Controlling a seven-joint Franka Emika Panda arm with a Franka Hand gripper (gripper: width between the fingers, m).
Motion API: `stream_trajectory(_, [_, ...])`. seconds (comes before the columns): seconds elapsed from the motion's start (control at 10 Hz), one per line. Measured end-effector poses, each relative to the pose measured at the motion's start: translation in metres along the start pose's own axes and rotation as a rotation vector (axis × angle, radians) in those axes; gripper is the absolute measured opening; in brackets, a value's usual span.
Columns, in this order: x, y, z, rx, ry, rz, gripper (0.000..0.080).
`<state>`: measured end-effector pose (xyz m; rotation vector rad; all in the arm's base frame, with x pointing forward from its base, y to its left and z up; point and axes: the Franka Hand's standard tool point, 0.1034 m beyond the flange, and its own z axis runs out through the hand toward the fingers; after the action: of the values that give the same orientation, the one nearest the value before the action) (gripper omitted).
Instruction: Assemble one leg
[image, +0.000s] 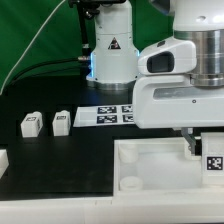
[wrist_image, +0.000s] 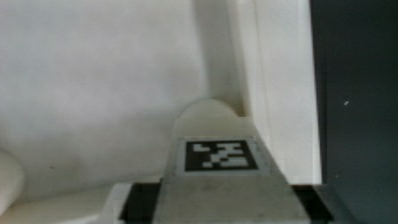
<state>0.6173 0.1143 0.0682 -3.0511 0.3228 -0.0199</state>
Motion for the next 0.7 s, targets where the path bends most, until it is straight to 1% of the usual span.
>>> stream_trajectory(0.2, [-0.0001,-0.0002,0.0,0.001,0.0,0.017,0.0288])
stream_trajectory(0.4, [-0.0001,-0.0007,0.0005,0.007,0.001,0.289,0.029])
stream_trajectory(0.5, [-0.0014,-0.0023,0.0013,0.01,0.011,0.477,0.029])
stream_trajectory(0.7, [-0.003,-0.0056,0.0016,0.01,0.018,0.786,0.029])
